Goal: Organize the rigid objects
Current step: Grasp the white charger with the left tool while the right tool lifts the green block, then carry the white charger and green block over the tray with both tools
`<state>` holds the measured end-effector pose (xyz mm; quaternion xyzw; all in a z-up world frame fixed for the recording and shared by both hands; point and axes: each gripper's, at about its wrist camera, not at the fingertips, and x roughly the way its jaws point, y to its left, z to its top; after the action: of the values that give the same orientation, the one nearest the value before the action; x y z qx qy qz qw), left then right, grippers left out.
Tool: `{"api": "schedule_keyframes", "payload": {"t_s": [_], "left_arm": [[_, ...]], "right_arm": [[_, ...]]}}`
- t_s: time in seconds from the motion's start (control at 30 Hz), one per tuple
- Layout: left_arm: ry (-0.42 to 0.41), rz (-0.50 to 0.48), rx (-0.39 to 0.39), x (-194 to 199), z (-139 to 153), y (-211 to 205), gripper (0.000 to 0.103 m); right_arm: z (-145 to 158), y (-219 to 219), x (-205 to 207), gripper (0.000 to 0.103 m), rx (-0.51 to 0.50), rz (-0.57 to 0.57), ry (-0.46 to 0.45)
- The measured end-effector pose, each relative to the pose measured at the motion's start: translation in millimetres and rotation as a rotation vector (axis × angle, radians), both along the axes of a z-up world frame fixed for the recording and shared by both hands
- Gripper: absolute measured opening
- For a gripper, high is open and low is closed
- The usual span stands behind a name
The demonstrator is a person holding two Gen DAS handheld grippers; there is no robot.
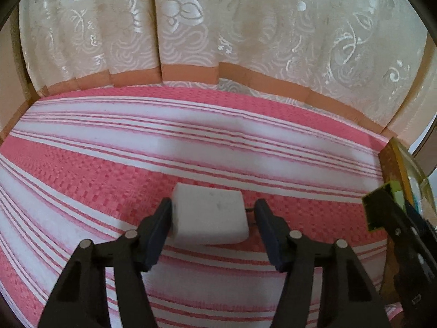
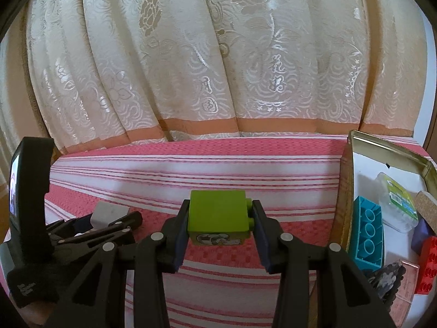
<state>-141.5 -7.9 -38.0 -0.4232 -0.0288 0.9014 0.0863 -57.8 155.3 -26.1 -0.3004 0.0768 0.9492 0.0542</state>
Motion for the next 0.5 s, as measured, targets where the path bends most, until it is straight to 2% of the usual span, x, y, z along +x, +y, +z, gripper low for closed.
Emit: {"api": "schedule_keyframes", "payload": {"t_s": [0.3,0.5], "left_arm": [[0.045,0.052,0.022,6.8,1.4,-13.3,0.051],[0.124,0.063,-0.024,19.3,11.9,-11.6,0.051]], "right_arm": [[2.0,-0.7,1.6,0.045,0.003,-0.005,0.019],[4.9,-3.0,4.7,0.045,0.016,-0.005,0.045]]}}
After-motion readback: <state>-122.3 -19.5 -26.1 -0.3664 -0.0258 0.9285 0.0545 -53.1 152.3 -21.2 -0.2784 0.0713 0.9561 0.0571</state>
